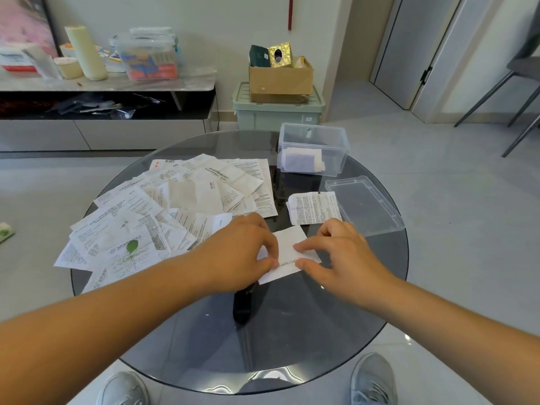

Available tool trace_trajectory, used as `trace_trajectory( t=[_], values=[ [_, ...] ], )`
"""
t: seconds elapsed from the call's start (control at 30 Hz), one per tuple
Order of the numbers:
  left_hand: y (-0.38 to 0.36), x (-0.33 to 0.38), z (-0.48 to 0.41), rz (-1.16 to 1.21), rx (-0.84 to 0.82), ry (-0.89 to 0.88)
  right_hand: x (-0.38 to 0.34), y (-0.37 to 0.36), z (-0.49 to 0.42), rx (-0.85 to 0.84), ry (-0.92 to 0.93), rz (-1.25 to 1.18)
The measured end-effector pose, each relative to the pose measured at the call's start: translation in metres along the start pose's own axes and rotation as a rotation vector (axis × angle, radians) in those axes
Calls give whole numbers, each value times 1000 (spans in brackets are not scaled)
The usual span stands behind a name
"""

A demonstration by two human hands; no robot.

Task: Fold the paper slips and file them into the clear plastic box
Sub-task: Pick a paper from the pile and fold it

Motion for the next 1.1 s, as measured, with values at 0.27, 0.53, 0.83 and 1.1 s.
trace_trajectory(
  t=[0.27,0.53,0.83,1.1],
  values=[
    [0,4,-17,-4,-140,197,2,-1,7,-142,76,-63],
    [0,-7,-18,207,-145,288,3,-4,3,-216,71,-80],
    [18,-16,-4,800,26,309,17,20,-2,-53,-229,-582],
    [38,-2,13,822,224,86,4,50,0,140,-192,-916]
  ],
)
Point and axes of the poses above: each hand's wrist, its own z-axis away from the middle knuckle, its own y-axis out of the back of the hand, x = y × z, the point moved 8 cm from there along -z, towards the middle knuckle, and after that the axes turned 1 degree about -x, right-handed, at the moved point
